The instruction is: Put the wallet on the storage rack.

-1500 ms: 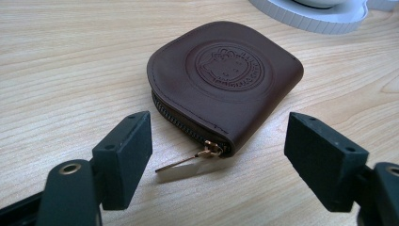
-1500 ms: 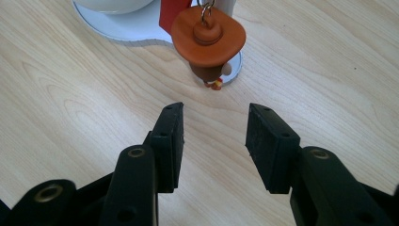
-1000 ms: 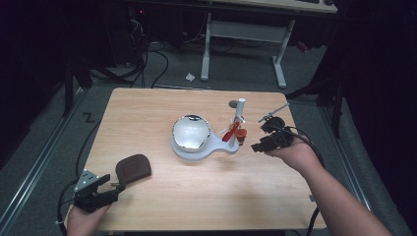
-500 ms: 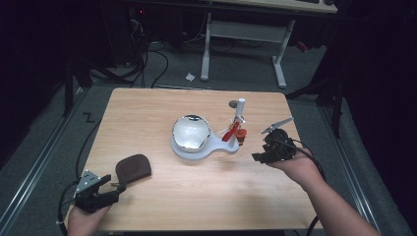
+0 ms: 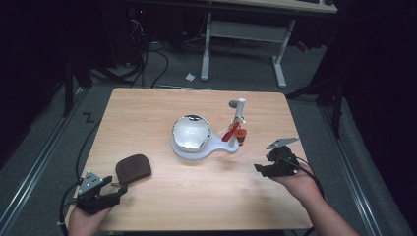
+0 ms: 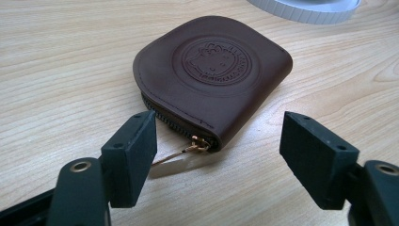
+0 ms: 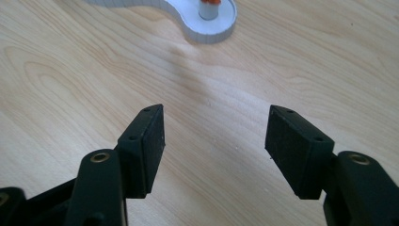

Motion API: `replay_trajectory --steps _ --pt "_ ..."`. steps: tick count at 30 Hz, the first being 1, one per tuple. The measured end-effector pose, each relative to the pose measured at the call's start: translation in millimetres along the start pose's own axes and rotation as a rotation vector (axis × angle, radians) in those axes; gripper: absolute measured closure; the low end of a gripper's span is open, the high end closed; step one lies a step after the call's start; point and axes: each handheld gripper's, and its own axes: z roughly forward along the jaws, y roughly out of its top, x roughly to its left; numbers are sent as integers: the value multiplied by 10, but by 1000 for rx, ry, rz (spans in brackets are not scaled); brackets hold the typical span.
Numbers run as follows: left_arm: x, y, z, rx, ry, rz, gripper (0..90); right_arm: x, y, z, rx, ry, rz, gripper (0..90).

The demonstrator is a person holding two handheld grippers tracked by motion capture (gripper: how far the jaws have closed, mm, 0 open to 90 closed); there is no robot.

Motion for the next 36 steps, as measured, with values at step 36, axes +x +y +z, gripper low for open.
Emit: replay_trajectory --steps 36 --pt "29 222 41 0 33 -47 303 456 -1082 227 -299 -21 12 374"
